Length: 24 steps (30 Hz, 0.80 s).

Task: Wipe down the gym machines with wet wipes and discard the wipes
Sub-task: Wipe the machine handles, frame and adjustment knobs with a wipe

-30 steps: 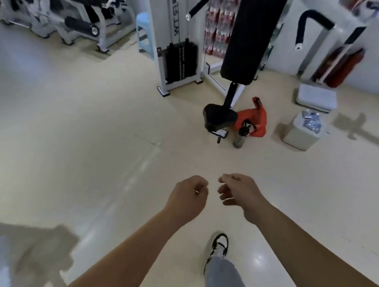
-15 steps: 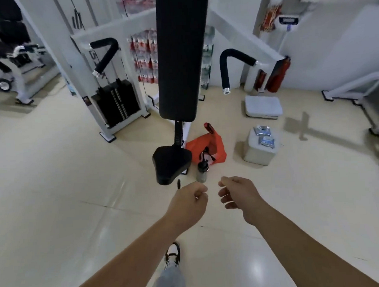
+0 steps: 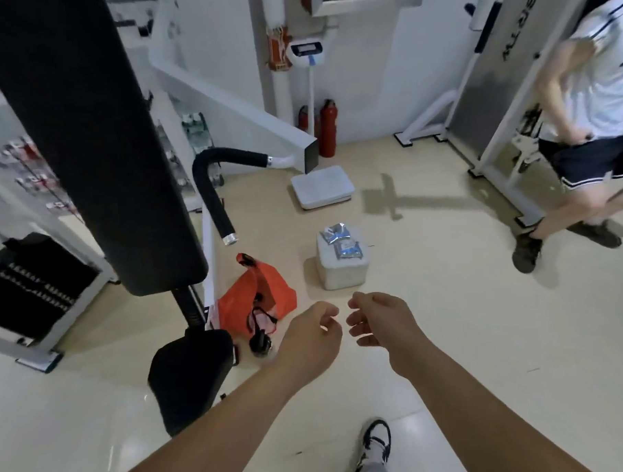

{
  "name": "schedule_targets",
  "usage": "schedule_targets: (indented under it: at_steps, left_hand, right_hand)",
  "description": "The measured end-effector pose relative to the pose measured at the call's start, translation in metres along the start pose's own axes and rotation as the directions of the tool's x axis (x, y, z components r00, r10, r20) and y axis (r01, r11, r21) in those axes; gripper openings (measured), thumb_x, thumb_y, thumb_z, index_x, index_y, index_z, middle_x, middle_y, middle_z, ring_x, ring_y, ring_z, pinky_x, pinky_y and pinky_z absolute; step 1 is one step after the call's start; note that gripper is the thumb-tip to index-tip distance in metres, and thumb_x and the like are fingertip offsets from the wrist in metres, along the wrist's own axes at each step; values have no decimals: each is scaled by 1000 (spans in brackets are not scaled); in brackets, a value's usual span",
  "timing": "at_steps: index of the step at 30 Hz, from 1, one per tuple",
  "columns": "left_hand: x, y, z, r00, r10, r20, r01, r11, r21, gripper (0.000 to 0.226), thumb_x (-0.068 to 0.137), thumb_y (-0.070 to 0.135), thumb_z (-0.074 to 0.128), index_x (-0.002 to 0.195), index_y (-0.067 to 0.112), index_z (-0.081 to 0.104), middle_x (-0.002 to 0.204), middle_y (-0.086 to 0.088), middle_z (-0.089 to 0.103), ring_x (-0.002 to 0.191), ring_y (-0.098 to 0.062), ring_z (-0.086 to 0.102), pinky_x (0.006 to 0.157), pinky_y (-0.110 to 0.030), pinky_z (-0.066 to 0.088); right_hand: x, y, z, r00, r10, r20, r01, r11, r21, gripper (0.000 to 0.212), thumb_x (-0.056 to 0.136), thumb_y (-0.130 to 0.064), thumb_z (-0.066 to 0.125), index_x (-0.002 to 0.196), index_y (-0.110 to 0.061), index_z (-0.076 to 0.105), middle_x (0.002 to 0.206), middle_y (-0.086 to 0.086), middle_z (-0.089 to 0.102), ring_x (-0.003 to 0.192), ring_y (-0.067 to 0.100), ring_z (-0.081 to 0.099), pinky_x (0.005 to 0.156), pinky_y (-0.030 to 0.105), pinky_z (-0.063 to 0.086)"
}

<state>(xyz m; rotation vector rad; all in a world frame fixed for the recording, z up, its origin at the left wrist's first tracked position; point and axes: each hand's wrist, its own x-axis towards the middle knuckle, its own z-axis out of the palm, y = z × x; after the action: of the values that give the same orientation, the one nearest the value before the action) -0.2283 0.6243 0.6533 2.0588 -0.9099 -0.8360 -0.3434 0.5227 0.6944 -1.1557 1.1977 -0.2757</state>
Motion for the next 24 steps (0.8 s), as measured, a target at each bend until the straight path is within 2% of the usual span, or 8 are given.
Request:
schedule_targets:
  at_steps: [3,7,9,12,15,18,24]
  left_hand:
    - [63,24,33,998,-6,65,6,1000,-4,24,99,22,56,121,27,63,109,9,64,78,0,59,73,-18,48]
    - [145,58,60,997,-25,76,26,1000,-9,25,99,23,56,123,27,63,110,12,63,85,2,61,76,-18,48]
    - [185,71,66,995,-45,86,47,999,-18,25,99,22,56,122,26,63,111,10,64,89,-4,63,79,-21,50]
    - [247,84,73,993,-76,86,77,997,-7,22,98,20,57,118,24,64,106,9,63,85,-7,61,79,-22,51]
    - [323,86,81,993,-97,73,95,995,22,19,97,19,56,114,21,66,107,7,66,92,-11,63,85,-26,53]
    - [396,83,95,982,-122,141,106,988,113,25,97,21,55,121,19,65,119,4,65,108,-15,62,95,-29,51]
    - [499,53,135,962,-190,196,153,969,192,29,97,21,56,125,19,63,122,4,64,110,-17,61,98,-29,50]
  right_hand:
    - [62,-21,-36,1000,9,-14,-9,1000,-4,19,94,-22,63,98,-6,73,78,9,74,66,21,68,66,35,55]
    - [140,-55,-74,1000,23,3,-23,1000,-16,19,95,-22,63,99,-6,72,79,9,73,67,21,68,65,34,55]
    - [175,-72,-86,999,44,10,-43,999,-24,20,96,-23,62,100,-7,72,79,9,73,66,21,67,64,33,55]
    - [229,-97,-100,997,78,26,-77,996,-38,21,97,-24,61,101,-7,72,79,9,73,66,21,67,65,33,54]
    - [297,-124,-110,995,90,40,-87,994,-73,21,97,-24,61,101,-7,72,82,10,74,68,22,67,66,34,54]
    - [367,-142,-119,994,106,0,-106,990,-96,21,95,-25,62,100,-7,71,84,11,74,67,23,66,67,35,53]
    - [490,-126,-128,988,157,-1,-156,984,-82,21,94,-24,62,96,-5,70,76,8,71,63,23,62,65,34,50]
